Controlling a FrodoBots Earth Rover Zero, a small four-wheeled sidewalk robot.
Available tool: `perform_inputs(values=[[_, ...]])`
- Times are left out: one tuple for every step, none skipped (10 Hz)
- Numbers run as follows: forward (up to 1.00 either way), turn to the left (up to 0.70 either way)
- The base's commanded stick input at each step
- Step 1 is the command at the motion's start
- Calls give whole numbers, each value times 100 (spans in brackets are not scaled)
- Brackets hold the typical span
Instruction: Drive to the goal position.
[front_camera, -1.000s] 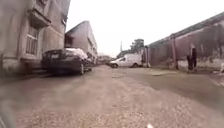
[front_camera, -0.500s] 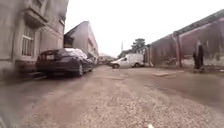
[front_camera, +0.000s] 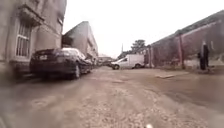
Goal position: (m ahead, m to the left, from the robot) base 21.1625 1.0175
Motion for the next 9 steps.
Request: perform_inputs(values=[[85, 0], [85, 0], [85, 0], [85, 0], [85, 0], [85, 0], [85, 0], [85, 34], [85, 31]])
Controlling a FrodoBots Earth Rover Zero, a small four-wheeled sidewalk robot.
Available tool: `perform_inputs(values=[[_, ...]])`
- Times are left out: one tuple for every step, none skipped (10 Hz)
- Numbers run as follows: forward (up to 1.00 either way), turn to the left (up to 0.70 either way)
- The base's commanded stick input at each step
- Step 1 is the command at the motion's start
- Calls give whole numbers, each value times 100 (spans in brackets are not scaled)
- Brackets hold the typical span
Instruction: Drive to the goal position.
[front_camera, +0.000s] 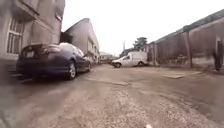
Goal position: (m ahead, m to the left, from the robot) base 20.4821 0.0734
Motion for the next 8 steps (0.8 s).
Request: perform_inputs(values=[[85, 19], [85, 7], [85, 0], [85, 0], [85, 0], [85, 0], [85, 0], [85, 0]])
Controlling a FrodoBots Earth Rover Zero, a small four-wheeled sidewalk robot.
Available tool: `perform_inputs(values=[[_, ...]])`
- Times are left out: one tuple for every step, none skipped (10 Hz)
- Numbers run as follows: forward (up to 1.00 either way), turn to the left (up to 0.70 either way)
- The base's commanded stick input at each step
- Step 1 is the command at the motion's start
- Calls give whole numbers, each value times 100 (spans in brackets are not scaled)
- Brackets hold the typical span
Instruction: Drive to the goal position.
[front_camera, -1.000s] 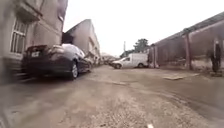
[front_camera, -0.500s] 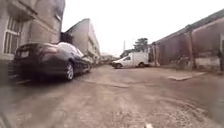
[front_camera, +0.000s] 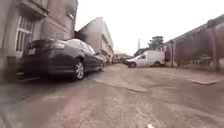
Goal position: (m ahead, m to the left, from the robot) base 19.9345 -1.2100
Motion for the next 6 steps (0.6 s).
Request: perform_inputs(values=[[85, 0], [85, 0], [85, 0], [85, 0], [85, -23], [85, -34]])
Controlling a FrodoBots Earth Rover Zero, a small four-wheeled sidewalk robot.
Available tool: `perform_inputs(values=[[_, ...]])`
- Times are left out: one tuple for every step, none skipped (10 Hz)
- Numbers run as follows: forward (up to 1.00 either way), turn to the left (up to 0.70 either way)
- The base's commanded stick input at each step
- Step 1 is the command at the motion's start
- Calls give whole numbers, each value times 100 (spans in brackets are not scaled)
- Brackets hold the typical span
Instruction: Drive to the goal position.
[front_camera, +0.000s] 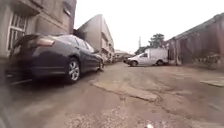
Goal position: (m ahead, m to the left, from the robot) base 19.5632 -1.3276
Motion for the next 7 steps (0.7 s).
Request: perform_inputs(values=[[85, -34], [85, -21], [85, 0], [85, 0], [85, 0], [85, -1], [85, -3]])
